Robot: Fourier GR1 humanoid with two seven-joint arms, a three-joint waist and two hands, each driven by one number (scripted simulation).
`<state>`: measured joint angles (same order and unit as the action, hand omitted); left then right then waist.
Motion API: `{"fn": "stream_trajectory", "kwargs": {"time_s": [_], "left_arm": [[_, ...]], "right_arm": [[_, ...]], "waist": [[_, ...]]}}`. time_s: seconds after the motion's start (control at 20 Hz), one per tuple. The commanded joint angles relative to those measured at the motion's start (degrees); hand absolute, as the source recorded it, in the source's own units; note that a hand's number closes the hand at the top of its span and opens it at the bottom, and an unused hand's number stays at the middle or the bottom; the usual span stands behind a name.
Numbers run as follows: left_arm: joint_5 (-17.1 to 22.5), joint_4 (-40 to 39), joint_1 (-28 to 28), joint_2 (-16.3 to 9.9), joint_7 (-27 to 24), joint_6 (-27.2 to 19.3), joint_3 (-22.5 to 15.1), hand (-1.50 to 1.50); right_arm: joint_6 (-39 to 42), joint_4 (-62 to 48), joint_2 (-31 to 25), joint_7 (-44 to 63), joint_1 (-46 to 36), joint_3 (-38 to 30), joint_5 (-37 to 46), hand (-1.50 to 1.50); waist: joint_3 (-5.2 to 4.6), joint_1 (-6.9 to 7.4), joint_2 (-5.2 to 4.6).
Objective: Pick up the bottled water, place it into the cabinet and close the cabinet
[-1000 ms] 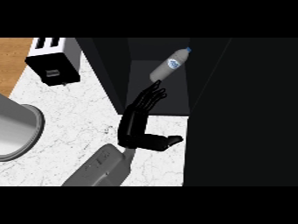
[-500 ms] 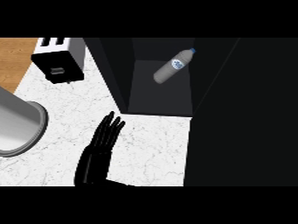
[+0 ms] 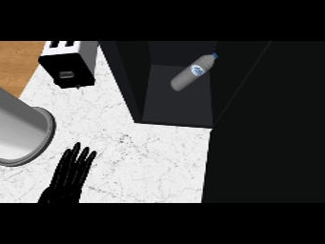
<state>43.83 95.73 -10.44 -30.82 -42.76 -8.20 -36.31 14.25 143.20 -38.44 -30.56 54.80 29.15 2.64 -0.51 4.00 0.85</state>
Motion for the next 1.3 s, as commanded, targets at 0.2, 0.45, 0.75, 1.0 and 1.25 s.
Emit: {"fn": "stream_trajectory", "kwargs": {"time_s": [0.2,0.45,0.75,1.0,1.25], "left_arm": [[2.5,3.5,-9.3,-10.9,-6.0,9.4,5.7,-1.50],[4.6,3.5,-12.7,-16.2,-7.7,15.5,9.0,-1.50],[5.4,4.8,-13.8,-18.4,-8.4,18.3,10.4,-1.50],[6.2,3.4,-13.9,-19.9,-9.1,20.5,12.1,-1.50],[6.5,2.2,-13.9,-20.5,-9.6,22.0,13.0,-1.50]], "right_arm": [[-1.1,10.0,-0.8,13.4,-7.8,9.7,8.0,1.50],[-1.5,6.7,1.2,21.5,-15.2,14.1,4.4,1.50],[1.9,4.2,1.3,26.5,-28.4,14.4,3.3,1.50],[2.0,0.3,2.7,30.7,-35.1,14.6,1.1,1.50],[0.0,-2.1,7.4,34.5,-39.6,15.3,-2.1,1.50]], "waist": [[-0.11,0.61,-0.79],[-0.10,2.01,-1.54],[-0.23,4.42,-1.90],[-0.53,5.87,-2.30],[-0.74,6.22,-2.74]]}}
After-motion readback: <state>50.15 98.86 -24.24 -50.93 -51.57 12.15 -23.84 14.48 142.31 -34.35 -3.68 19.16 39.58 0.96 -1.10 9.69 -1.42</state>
